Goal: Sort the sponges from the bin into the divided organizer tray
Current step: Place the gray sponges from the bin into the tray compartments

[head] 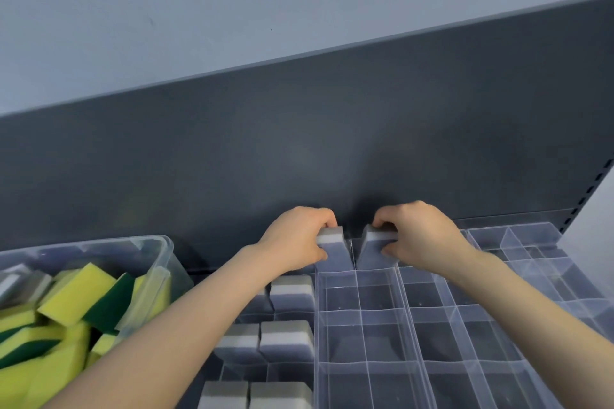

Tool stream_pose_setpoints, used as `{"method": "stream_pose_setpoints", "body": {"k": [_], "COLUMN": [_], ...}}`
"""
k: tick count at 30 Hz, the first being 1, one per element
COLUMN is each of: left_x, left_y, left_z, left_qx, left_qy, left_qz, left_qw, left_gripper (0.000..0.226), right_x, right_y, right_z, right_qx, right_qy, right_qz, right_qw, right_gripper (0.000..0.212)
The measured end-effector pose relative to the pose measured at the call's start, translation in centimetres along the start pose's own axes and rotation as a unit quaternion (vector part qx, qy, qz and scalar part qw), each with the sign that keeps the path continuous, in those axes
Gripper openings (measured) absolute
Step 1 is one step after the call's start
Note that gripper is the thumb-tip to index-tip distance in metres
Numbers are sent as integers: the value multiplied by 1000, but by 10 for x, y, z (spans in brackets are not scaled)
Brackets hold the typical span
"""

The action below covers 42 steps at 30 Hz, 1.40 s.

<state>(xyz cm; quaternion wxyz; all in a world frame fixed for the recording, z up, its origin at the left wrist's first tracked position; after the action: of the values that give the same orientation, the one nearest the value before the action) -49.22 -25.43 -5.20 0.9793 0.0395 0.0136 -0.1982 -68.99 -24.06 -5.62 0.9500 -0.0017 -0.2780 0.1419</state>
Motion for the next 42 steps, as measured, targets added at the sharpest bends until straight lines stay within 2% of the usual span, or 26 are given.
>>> {"method": "stream_pose_setpoints", "body": {"k": [3, 8, 19, 22, 25, 28, 32, 36, 42], "left_x": [-1, -5, -8, -9, -7, 9, 42, 62, 75], "left_y": [-5, -12, -12, -10, -6, -1, 12, 30, 75], "left_z": [-9, -21, -31, -28, -14, 13, 38, 35, 9], "left_qx": [27, 29, 5, 24, 20, -62, -140, -128, -92], "left_qy": [-6, -44, -82, -74, -27, 55, 109, 83, -20], "left_qz": [-17, -34, -41, -50, -59, -33, 36, 75, 100], "left_qw": [999, 998, 996, 996, 998, 996, 983, 985, 991], "left_gripper": [42, 46, 46, 59, 75, 58, 32, 25, 26], "right_x": [5, 3, -8, -8, -9, -10, -5, 9, 39], "right_y": [-14, -21, -8, -6, -4, -1, 1, 3, 5], "right_z": [-4, -29, -49, -47, -42, -33, -23, -22, -31], "right_qx": [35, 88, 42, 55, 82, 84, 32, 2, -21], "right_qy": [33, 63, 79, 63, 40, 5, -5, -7, -4], "right_qz": [3, -2, -14, -18, -16, -17, 0, 27, 59], "right_qw": [999, 994, 996, 996, 996, 996, 999, 1000, 998], "right_gripper": [31, 28, 32, 37, 52, 71, 70, 58, 47]}}
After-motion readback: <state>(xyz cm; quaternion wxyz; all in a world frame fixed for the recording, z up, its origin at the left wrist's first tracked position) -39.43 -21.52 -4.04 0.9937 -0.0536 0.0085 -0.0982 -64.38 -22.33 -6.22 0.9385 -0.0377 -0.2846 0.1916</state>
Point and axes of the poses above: each hand's wrist, its own y-axis away from the middle knuckle, its own z-axis out of the back of the hand, x = y × z, the point moved 3 cm from there along -y, towards the middle knuckle, and after that the axes turned 12 degrees about -y, right-handed, at the moved point
